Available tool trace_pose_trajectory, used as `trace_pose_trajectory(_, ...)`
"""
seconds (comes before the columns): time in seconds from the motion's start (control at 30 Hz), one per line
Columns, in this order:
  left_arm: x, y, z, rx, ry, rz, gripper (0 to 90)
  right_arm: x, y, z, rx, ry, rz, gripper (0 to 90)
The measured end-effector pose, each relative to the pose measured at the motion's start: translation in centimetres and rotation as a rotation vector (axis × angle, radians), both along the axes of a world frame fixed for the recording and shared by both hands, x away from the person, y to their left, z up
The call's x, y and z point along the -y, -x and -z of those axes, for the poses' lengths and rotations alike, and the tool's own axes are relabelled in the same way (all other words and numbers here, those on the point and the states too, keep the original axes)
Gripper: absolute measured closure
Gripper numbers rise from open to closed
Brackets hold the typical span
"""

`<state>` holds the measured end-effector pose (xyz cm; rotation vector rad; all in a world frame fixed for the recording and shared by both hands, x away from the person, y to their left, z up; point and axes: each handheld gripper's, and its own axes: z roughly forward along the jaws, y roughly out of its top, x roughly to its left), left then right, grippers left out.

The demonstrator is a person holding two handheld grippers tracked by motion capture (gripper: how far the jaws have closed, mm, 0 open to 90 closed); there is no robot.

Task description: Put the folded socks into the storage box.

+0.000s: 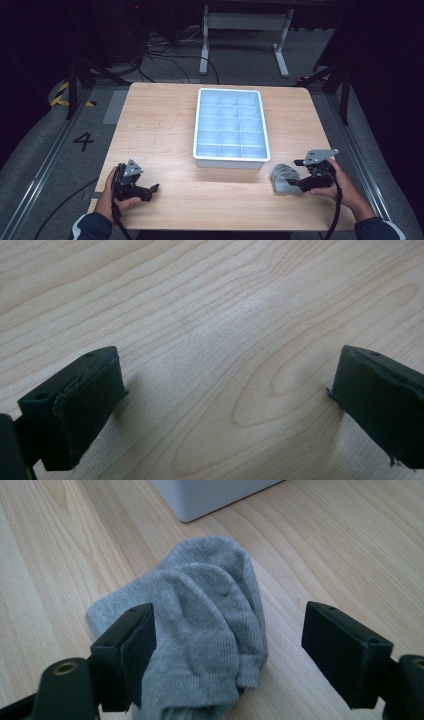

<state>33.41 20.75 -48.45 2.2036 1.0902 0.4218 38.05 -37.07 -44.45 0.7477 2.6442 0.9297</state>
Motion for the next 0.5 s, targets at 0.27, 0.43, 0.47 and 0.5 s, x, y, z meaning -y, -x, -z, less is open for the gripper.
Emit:
trace_pose_trajectory(0.27,0.0,0.0,0.0,0.000,0.000,0.000,0.6,-1.1,-1.4,0.8,-0.045,0.030,-0.025,21.6)
trace_pose_trajectory(0.43,0.0,0.0,0.0,0.000,0.000,0.000,0.7,-1.6,-2.0,1.4,-0.077,0.048,-0.026,16.2)
trace_pose_trajectory(0.47,0.0,0.0,0.0,0.000,0.000,0.000,0.7,-1.7,-2.1,1.6,-0.081,0.047,-0.025,14.9)
trace_pose_trajectory(0.5,0.0,0.0,0.0,0.000,0.000,0.000,0.7,-1.8,-2.2,1.6,-0.086,0.048,-0.026,14.2)
